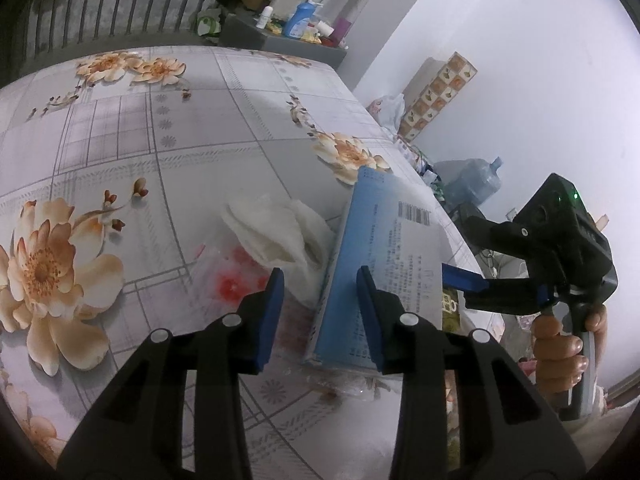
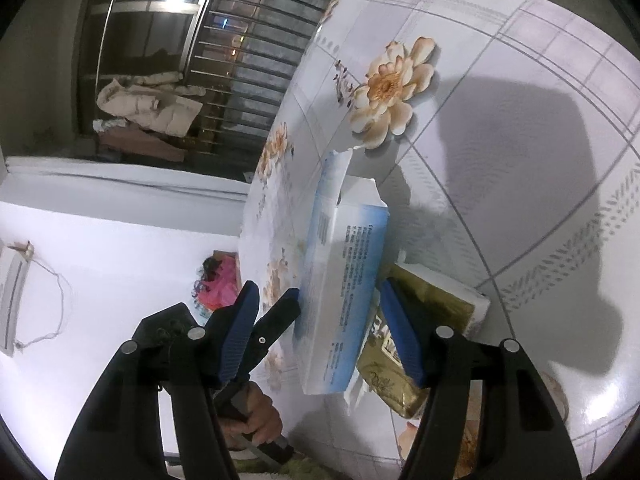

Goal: Collect trash
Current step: 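Grasp the blue-white box with the right tool while the left tool grasps the gold LC packet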

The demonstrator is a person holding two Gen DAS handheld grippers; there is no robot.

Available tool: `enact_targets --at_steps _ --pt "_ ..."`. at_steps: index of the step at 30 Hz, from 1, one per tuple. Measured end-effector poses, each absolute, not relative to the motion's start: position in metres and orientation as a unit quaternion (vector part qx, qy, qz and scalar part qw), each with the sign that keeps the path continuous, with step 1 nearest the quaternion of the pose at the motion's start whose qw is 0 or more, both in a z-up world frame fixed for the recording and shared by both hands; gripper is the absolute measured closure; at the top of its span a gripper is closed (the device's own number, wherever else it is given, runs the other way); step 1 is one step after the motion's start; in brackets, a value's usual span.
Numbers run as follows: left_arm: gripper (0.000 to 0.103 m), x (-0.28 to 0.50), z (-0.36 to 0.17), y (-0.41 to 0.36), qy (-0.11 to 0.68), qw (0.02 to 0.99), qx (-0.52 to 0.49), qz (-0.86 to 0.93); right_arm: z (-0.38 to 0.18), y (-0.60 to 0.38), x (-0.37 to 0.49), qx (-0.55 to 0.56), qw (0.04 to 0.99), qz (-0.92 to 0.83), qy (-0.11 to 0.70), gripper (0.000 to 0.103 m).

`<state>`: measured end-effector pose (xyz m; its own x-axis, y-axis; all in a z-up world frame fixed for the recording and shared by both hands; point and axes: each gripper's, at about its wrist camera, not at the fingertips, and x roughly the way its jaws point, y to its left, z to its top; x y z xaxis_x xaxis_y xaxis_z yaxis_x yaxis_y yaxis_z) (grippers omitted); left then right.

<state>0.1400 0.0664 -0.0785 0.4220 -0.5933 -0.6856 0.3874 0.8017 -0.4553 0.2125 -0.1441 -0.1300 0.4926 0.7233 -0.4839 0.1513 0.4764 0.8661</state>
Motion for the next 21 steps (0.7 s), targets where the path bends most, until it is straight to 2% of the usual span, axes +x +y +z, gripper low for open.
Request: enact_targets --at_steps 19,21 --pt "0.068 0.139 -0.079 0.073 0.442 0.836 -0.125 -0.300 -0.119 -0.113 0.228 0.361 0.781 0.171 0.479 0.041" --pt "0.068 0.138 -0.079 0.075 0.440 0.837 -0.125 -0.300 -0.118 -0.112 0.227 0.353 0.787 0.165 0.478 0.054"
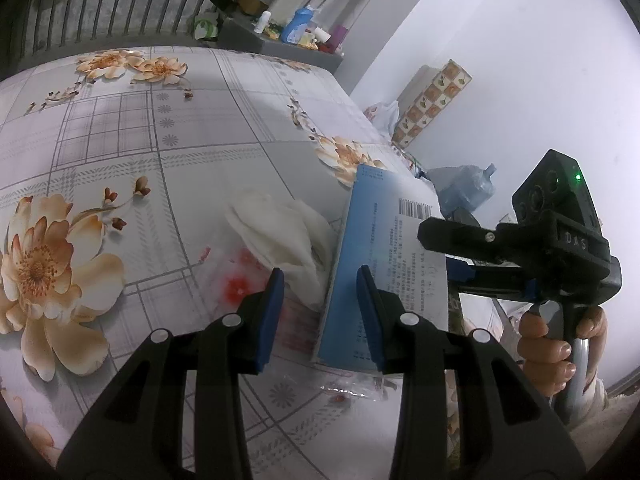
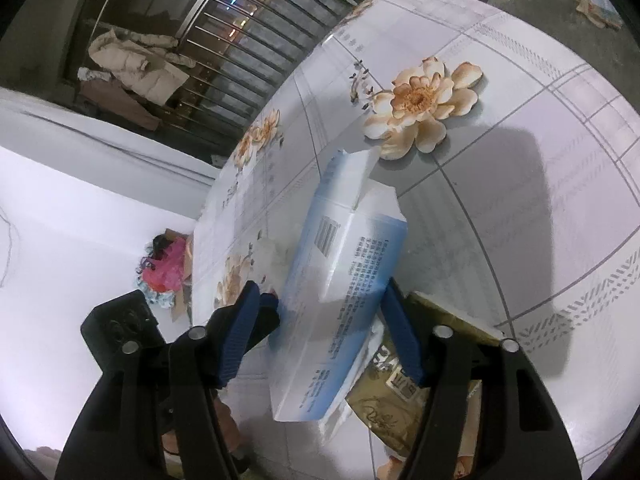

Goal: Collect trash
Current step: 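Grasp the blue-white box with the right tool while the left tool grasps the gold LC packet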

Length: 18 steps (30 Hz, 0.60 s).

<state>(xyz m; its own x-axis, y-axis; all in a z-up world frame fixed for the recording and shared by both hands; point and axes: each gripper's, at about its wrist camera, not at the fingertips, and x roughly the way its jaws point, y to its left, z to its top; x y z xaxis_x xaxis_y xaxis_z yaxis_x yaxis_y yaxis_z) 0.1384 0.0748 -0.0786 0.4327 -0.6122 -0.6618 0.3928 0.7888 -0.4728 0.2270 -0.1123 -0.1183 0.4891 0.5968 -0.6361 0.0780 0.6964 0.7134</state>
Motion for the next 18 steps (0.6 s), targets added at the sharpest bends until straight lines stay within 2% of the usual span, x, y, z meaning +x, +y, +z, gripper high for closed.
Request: enact_targets --at_steps 2,3,7,18 --pt "0.068 0.139 -0.078 0.076 0.438 0.839 -0.124 -0.297 -0.121 -0.115 0.226 0.358 0.788 0.157 0.477 0.066" --pt "0.068 0.139 -0.077 0.076 0.439 0.840 -0.122 -0.295 -0.122 -0.117 0.225 0.365 0.785 0.159 0.474 0.067" --pt "0.072 0.139 -0.067 0.073 0.432 0.847 -0.103 -0.290 -0.118 -0.123 0.220 0.382 0.787 0.174 0.452 0.070" --pt "0.070 0.126 -0.018 0.034 0.383 0.849 -0.074 -0.356 -0.099 -0.188 0.182 0.465 0.772 0.221 0.373 0.071"
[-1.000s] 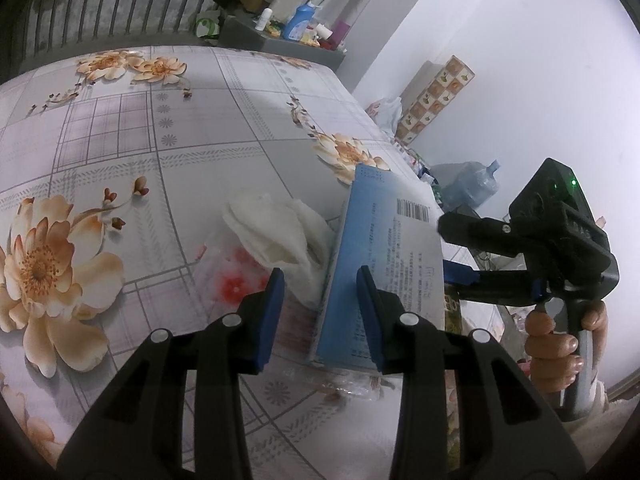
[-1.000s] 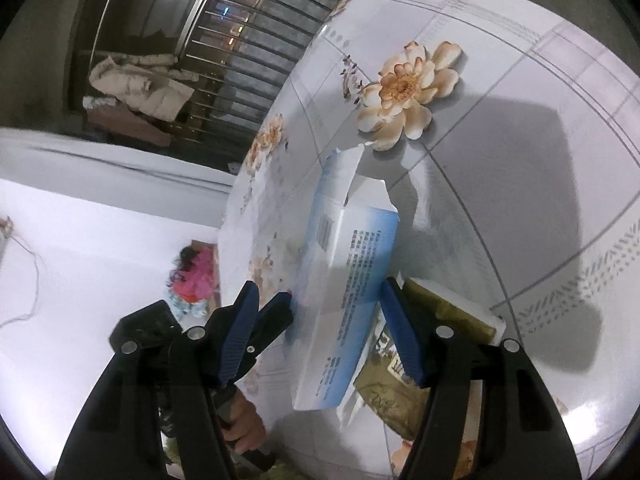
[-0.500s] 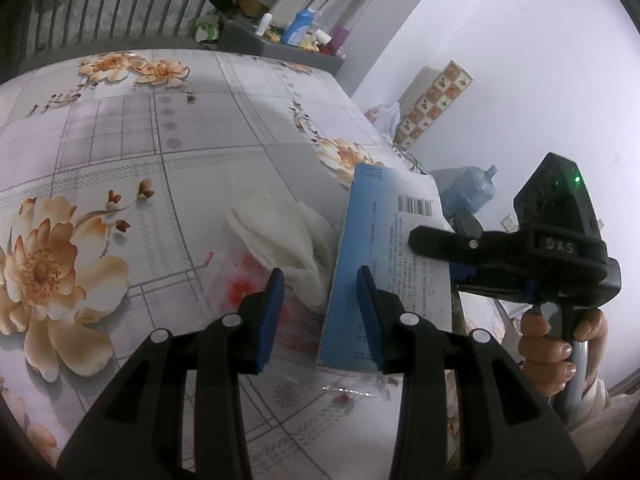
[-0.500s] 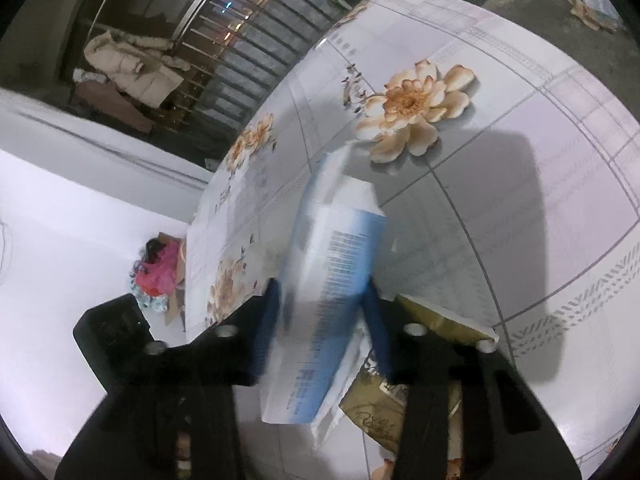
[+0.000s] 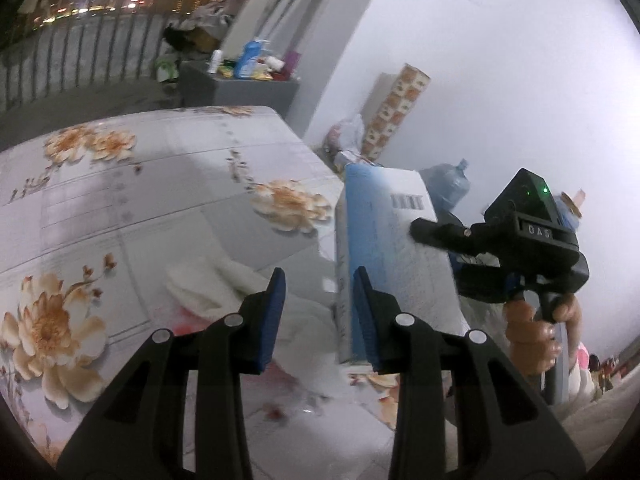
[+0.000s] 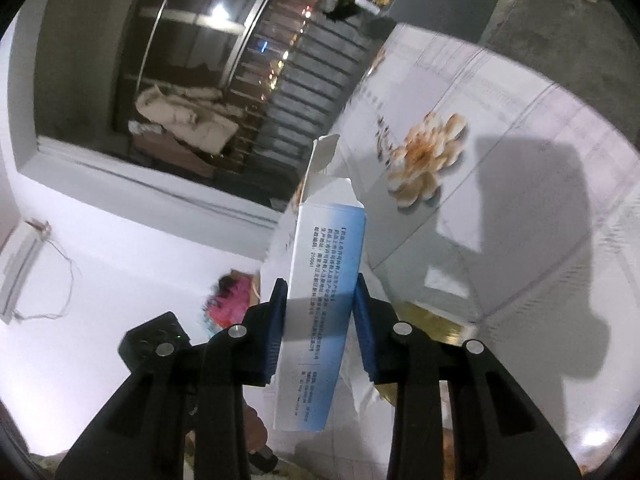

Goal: Collect trash
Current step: 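Grasp the blue-white box with the right tool while the left tool grasps the gold LC packet, then carry the blue-white box and gold packet over the blue wastebasket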

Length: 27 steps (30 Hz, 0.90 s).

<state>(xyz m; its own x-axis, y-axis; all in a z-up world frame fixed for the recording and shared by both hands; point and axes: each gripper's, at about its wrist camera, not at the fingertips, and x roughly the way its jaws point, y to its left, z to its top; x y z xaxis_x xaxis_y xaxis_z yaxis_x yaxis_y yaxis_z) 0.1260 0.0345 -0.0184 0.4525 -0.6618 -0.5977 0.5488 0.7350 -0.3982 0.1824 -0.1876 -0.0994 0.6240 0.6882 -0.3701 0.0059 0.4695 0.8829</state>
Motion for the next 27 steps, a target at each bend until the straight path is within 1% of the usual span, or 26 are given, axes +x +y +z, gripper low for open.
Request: enact_targets --at_steps 5,10,13,17,19,22,27 --pt "0.069 0.123 -0.024 0.012 0.402 0.835 -0.054 -0.373 -0.100 -0.226 0.152 0.478 0.772 0.211 0.362 0.071" --pt "0.059 0.120 -0.034 -0.010 0.423 0.820 -0.028 -0.385 -0.108 -0.253 0.127 0.474 0.772 0.193 0.377 0.071" --pt "0.056 0.118 -0.041 -0.021 0.433 0.815 -0.007 -0.384 -0.113 -0.255 0.119 0.460 0.773 0.180 0.398 0.071" --pt "0.055 0.118 -0.047 -0.027 0.443 0.812 0.009 -0.381 -0.124 -0.246 0.128 0.437 0.772 0.156 0.434 0.071" --pt "0.053 0.116 -0.049 -0.026 0.446 0.810 0.015 -0.380 -0.130 -0.239 0.137 0.432 0.769 0.151 0.446 0.071" --pt "0.048 0.112 -0.052 -0.024 0.451 0.808 0.027 -0.378 -0.135 -0.232 0.147 0.437 0.763 0.161 0.448 0.071" --pt "0.048 0.110 -0.055 -0.025 0.455 0.804 0.034 -0.381 -0.135 -0.233 0.149 0.435 0.764 0.163 0.447 0.071"
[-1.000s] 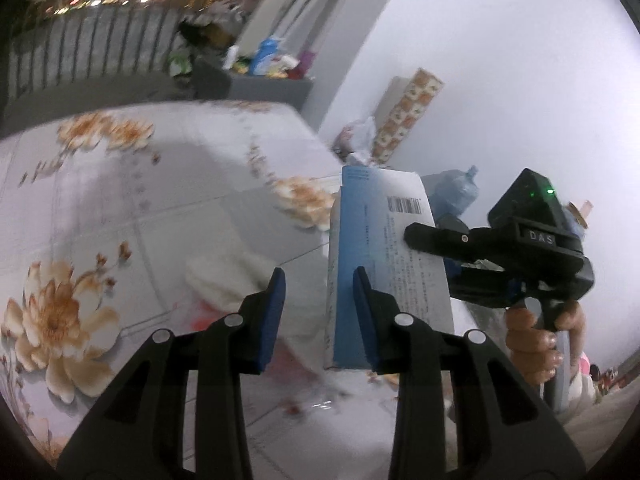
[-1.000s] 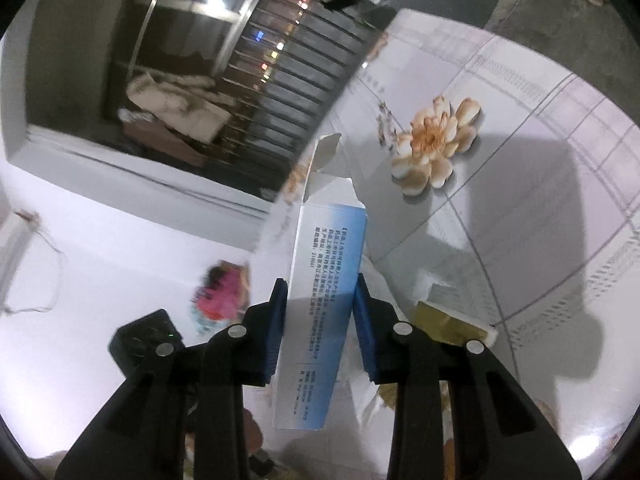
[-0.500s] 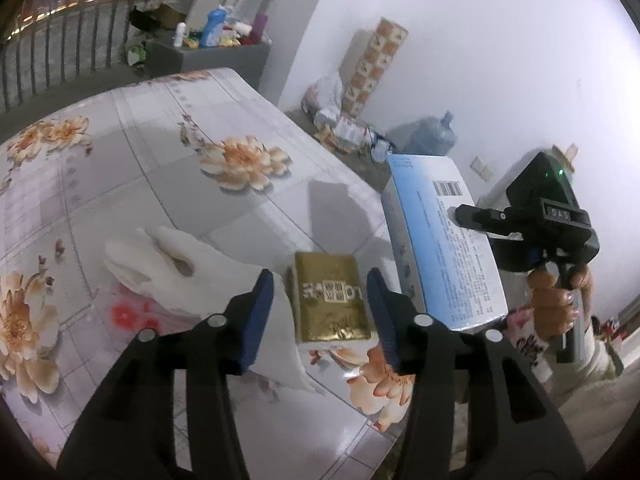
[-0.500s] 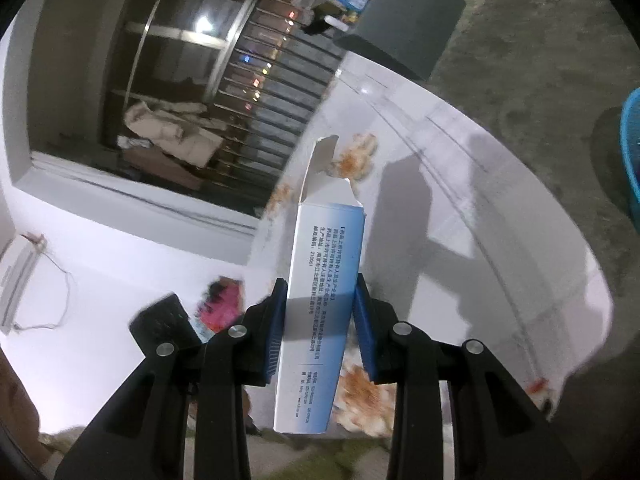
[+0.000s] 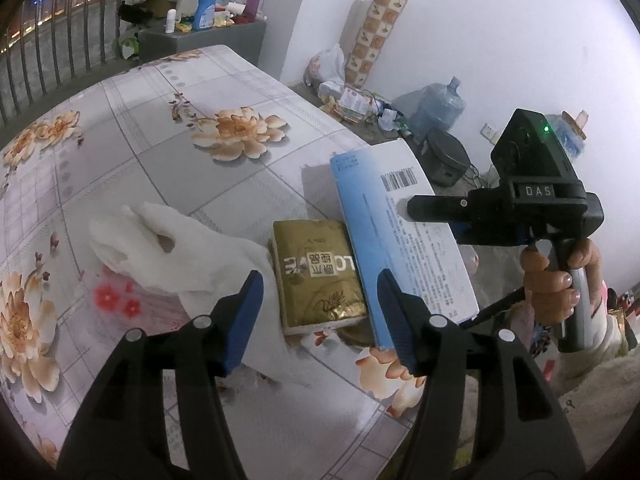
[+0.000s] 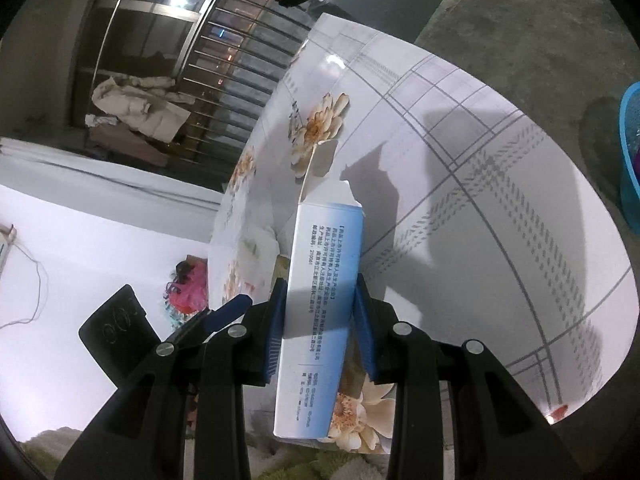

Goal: Collect trash
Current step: 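Carry the blue-white box and gold packet over the blue wastebasket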

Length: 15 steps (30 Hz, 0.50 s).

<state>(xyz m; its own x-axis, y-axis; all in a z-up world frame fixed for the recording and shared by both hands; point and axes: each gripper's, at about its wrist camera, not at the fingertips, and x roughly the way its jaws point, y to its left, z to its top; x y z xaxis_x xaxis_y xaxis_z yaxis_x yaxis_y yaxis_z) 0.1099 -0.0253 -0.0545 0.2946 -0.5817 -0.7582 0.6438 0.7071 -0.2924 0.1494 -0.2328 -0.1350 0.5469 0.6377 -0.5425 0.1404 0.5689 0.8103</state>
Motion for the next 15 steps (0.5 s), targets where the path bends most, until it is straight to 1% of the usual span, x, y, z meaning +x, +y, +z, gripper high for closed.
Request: enact_targets --at_steps 15 --pt "0.047 0.118 -0.071 -0.046 0.497 0.784 0.044 -0.368 -0.134 -0.261 0.122 0.450 0.773 0.131 0.428 0.071"
